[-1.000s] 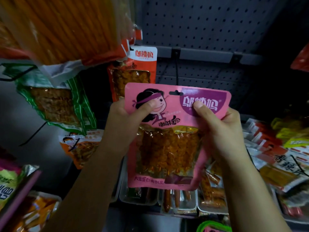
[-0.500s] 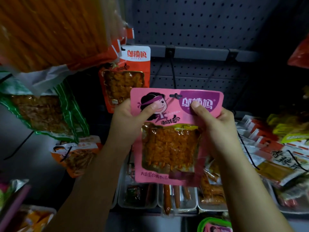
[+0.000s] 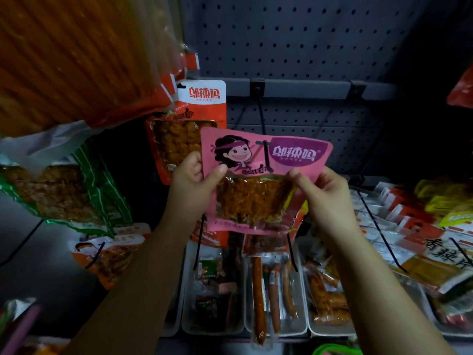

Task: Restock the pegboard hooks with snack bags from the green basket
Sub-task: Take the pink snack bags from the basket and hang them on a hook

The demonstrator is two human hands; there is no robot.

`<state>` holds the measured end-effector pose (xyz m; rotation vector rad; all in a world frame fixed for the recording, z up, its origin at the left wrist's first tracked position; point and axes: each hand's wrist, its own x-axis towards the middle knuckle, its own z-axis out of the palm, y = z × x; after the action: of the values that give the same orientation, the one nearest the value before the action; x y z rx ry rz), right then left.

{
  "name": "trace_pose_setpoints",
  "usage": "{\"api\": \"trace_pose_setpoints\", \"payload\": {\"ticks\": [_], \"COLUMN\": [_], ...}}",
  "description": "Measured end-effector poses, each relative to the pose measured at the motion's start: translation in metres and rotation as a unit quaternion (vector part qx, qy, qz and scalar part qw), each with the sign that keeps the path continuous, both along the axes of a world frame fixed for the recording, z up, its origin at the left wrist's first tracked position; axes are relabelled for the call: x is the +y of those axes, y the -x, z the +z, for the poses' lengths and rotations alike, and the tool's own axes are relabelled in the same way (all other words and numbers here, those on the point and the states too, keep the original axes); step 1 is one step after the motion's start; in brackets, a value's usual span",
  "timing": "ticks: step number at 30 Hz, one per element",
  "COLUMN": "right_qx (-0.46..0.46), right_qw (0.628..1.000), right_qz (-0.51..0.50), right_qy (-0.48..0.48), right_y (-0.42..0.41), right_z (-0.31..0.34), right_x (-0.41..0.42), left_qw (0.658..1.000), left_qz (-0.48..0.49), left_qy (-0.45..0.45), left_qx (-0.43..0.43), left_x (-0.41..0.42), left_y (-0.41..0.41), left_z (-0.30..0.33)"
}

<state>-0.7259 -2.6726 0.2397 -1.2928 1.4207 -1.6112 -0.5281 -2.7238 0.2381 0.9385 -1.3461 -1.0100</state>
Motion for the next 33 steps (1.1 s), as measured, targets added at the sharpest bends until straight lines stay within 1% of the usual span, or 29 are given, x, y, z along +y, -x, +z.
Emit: {"api": "trace_pose_setpoints", "payload": {"ticks": [2, 8, 14, 18, 23, 27, 29, 31, 33], "right_qx": [0.011, -0.01, 0.013, 0.006, 0.03, 0.052, 0.082, 0.092, 0.082], "right_qw": [1.0, 0.997, 0.99, 0.987, 0.982, 0.982, 0.98, 0.978, 0.98], "right_qz": [-0.013, -0.042, -0.085, -0.101, -0.116, -0.115, -0.127, -0.149, -0.162], "right_qy": [-0.006, -0.067, -0.112, -0.128, -0.143, -0.137, -0.132, -0.11, -0.084], "right_y": [0.002, 0.007, 0.014, 0.017, 0.02, 0.019, 0.02, 0.019, 0.017], "right_z": [0.002, 0.012, 0.015, 0.012, 0.009, 0.002, -0.005, -0.015, -0.026], "right_x": [-0.016, -0.076, -0.126, -0.149, -0.159, -0.15, -0.139, -0.118, -0.09], "left_qw": [1.0, 0.995, 0.986, 0.977, 0.962, 0.963, 0.963, 0.964, 0.973], "left_qz": [0.014, 0.049, 0.09, 0.125, 0.179, 0.196, 0.205, 0.217, 0.188], "left_qy": [-0.007, -0.031, -0.057, -0.046, -0.017, -0.017, -0.016, -0.007, 0.019], "left_qx": [-0.019, -0.082, -0.127, -0.167, -0.207, -0.184, -0.174, -0.153, -0.13], "left_x": [-0.015, -0.068, -0.112, -0.131, -0.132, -0.118, -0.106, -0.09, -0.068], "left_y": [0.001, 0.012, 0.025, 0.03, 0.032, 0.021, 0.011, 0.003, 0.003], "left_z": [-0.003, 0.007, 0.014, 0.016, 0.014, 0.007, 0.001, -0.006, -0.014]}}
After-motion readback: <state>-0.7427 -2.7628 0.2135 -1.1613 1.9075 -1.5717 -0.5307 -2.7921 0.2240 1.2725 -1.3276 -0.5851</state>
